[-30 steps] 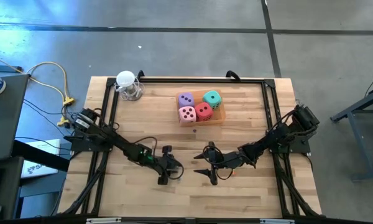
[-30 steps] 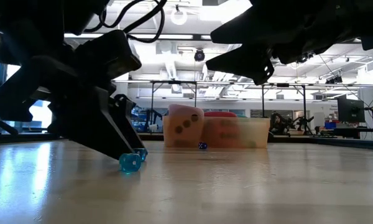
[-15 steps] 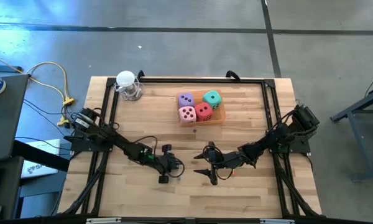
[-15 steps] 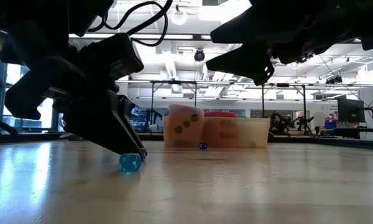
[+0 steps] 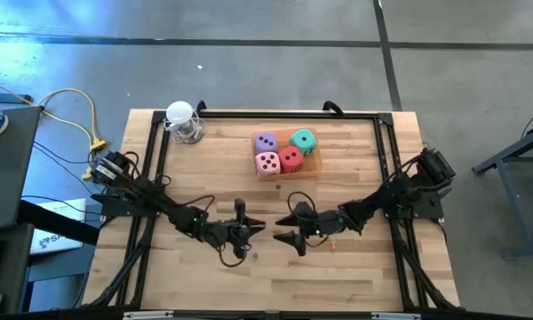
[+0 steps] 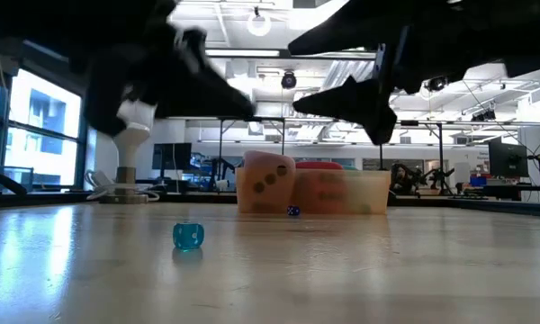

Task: Pick & Place Dice
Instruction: Put the small light blue dice into the orange container

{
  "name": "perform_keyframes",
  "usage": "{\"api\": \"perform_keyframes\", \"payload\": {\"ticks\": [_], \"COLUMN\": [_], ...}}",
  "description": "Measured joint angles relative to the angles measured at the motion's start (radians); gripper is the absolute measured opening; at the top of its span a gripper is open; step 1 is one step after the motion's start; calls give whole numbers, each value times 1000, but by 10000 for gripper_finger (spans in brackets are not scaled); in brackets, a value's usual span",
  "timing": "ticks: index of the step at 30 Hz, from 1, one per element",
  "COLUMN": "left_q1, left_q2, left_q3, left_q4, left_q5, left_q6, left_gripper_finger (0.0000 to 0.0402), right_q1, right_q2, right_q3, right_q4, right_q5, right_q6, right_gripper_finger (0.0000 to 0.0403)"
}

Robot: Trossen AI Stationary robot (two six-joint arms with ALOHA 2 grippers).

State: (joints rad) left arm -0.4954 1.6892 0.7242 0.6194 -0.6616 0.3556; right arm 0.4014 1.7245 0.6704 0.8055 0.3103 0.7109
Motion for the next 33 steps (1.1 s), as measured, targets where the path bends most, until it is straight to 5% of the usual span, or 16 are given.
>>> {"api": "perform_keyframes", "payload": {"ticks": [33], "left_q1": [91], "left_q2": [9], "left_q3": [2], "left_q4": [126], "left_q5": [72], "left_q6": [-10], "left_gripper_finger": [41], "right_q1": [-84], "right_q2": [0], "right_q3": [0], "right_q4": [-8], "right_q5": [31], "right_q6": [127], "right_gripper_finger": [268]}}
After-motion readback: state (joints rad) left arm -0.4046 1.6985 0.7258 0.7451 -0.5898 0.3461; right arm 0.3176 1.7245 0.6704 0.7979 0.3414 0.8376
